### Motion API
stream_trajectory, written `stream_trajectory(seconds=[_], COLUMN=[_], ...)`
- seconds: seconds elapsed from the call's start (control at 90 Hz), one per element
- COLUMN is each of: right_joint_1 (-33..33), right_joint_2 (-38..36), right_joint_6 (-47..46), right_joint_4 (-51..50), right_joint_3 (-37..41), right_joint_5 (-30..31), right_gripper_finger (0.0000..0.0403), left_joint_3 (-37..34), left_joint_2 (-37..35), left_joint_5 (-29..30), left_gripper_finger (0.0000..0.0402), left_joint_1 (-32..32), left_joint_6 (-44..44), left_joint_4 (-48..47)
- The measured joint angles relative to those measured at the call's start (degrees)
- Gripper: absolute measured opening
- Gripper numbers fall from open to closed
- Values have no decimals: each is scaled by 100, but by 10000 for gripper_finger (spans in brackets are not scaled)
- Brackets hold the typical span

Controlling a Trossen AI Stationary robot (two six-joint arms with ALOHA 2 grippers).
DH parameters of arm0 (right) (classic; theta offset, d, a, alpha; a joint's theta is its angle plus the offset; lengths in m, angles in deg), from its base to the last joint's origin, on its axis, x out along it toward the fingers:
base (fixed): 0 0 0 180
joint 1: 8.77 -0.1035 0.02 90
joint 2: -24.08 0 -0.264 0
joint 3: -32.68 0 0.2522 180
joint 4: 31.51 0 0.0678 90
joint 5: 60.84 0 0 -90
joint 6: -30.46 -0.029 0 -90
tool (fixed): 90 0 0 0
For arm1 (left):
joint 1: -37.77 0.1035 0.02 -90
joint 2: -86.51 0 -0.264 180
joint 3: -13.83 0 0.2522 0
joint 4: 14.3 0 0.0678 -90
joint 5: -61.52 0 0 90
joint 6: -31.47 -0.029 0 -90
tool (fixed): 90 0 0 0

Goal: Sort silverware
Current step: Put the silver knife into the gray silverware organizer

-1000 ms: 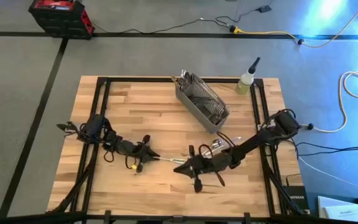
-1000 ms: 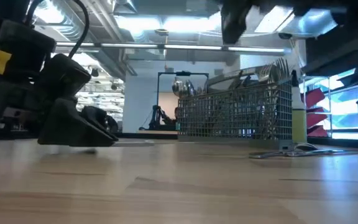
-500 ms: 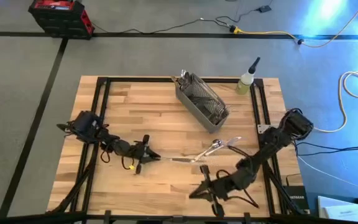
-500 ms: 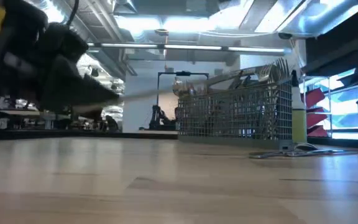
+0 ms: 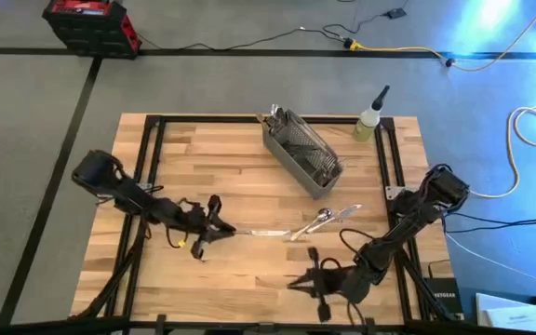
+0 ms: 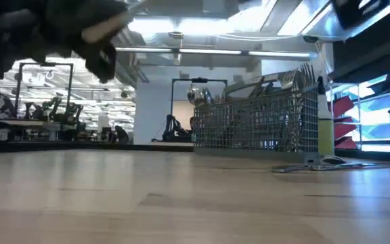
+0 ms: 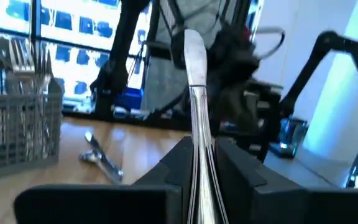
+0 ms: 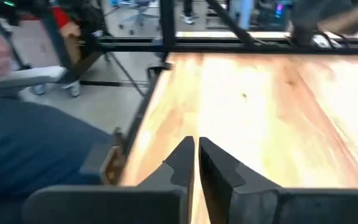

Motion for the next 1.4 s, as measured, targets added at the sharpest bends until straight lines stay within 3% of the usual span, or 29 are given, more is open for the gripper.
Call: stream_trajectory(seconds=[0.178, 0.289, 0.411, 0.578, 0.7, 0.889, 1.156, 1.4], right_joint_1=[298, 597, 1018, 1554, 1842, 2029, 2051, 2056], right_joint_2=[300, 483, 686, 1036, 1241, 1387, 1400, 1400], right_joint_6=[452, 791, 1121, 1522, 1522, 1572, 2716, 3152], right_joint_4=[817, 1188, 2325, 4585, 5424, 5462, 5473, 5510], right_joint_3=[0, 2, 2, 2, -61, -459, -1077, -1406], right_joint_5=[286, 814, 1240, 675, 185, 27, 122, 158], right_gripper_finger=[94, 161, 206, 204, 192, 184, 183, 183], left_joint_3=[0, 3, 17, 210, 469, 872, 1238, 1327], left_joint_2=[-352, -507, -656, -709, -709, -709, -709, -709], left_joint_5=[122, 271, 417, 420, 422, 408, 393, 249], left_gripper_finger=[42, 42, 43, 43, 43, 43, 44, 44], left_joint_1=[0, -2, -2, -2, -2, -2, 17, 11], left_joint_6=[-166, -357, -530, -749, -933, -1247, -1393, -1382], left_joint_4=[-11, 16, 13, 0, 11, 10, 7, 9])
